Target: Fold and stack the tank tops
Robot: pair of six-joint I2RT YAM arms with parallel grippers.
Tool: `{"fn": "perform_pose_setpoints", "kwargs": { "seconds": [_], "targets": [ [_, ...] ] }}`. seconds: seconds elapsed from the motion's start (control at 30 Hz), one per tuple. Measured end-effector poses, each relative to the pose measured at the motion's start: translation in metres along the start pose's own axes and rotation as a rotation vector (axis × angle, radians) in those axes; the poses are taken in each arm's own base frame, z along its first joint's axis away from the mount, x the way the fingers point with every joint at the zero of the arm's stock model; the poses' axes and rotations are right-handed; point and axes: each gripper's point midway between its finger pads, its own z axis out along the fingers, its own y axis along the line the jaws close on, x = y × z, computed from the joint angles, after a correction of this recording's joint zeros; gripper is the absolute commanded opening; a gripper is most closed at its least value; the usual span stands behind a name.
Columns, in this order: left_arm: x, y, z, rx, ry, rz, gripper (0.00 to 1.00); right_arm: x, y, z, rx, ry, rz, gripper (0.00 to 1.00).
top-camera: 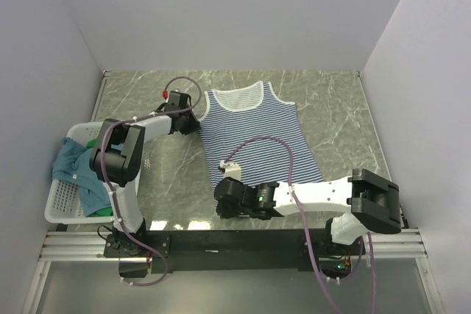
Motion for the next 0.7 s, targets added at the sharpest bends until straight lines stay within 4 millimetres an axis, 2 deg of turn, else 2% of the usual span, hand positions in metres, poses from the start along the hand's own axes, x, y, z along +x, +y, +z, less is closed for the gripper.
{"fn": "perform_pose_setpoints", "kwargs": {
  "seconds": [0.07, 0.3, 0.4, 0.5, 0.6, 0.7],
  "targets": [
    [-0.002, -0.001, 0.002, -0.005, -0.007, 0.005, 0.27, 0.000, 0.000, 0.000, -0.001, 0.000, 0.002, 0.00],
    [-0.006, 0.001, 0.007, -0.037, -0.017, 0.017, 0.01, 0.007, 0.008, -0.001, -0.021, 0.006, 0.000, 0.00],
    [-0.007, 0.003, 0.006, -0.063, -0.023, 0.019, 0.01, 0.012, 0.012, 0.005, -0.029, 0.018, 0.002, 0.00],
    [-0.010, 0.008, 0.005, -0.107, -0.041, 0.019, 0.01, 0.022, 0.015, 0.020, -0.011, 0.058, -0.003, 0.00],
    [-0.016, 0.018, 0.001, -0.164, -0.063, 0.018, 0.01, 0.026, 0.031, 0.039, -0.016, 0.093, -0.011, 0.00],
    [-0.024, 0.032, -0.004, -0.223, -0.079, 0.009, 0.01, 0.024, 0.050, 0.050, -0.039, 0.111, -0.022, 0.00]
  ]
}}
